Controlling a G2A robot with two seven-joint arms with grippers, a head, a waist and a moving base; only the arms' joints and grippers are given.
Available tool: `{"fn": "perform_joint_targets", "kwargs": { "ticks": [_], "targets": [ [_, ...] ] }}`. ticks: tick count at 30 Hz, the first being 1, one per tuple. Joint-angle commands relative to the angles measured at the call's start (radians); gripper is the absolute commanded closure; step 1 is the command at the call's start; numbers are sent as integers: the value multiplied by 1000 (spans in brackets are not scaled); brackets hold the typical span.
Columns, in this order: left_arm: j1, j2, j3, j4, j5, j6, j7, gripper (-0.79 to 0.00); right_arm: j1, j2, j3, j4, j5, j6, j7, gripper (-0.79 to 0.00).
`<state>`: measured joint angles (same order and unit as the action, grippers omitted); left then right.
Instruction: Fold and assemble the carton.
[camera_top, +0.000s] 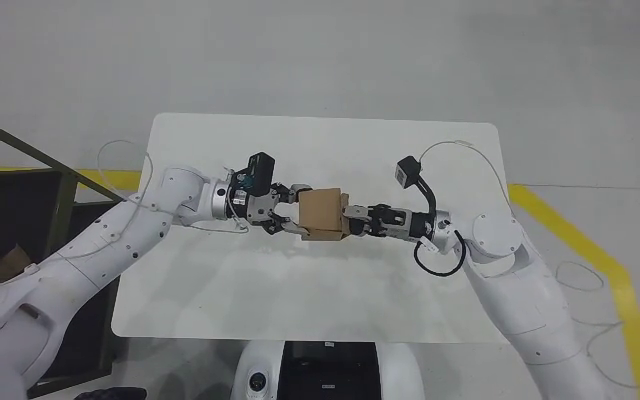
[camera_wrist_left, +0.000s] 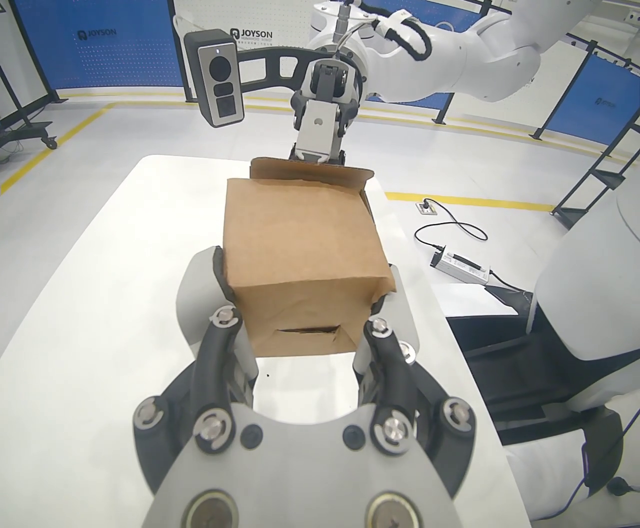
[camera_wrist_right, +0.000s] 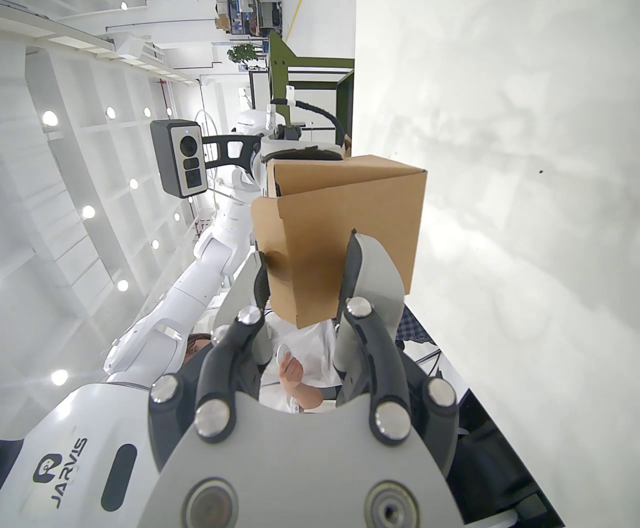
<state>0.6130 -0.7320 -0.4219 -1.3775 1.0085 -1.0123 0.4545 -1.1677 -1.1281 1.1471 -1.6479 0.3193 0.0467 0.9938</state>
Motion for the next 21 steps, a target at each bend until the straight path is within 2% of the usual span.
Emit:
{"fn": "perform_joint_targets", "kwargs": {
  "ticks": [1, 7, 21],
  "targets": [
    [-1, 0, 0, -2, -1, 0, 0, -246, 1, 1, -1, -1, -4, 1, 3, -286],
    [-1, 2, -3, -8, -2, 0, 2, -240, 2, 4, 1, 2, -14, 3, -2, -206],
    [9, 5, -16, -14, 12, 0, 19, -234, -11, 9, 19, 1, 8, 1, -29, -194]
  ]
}}
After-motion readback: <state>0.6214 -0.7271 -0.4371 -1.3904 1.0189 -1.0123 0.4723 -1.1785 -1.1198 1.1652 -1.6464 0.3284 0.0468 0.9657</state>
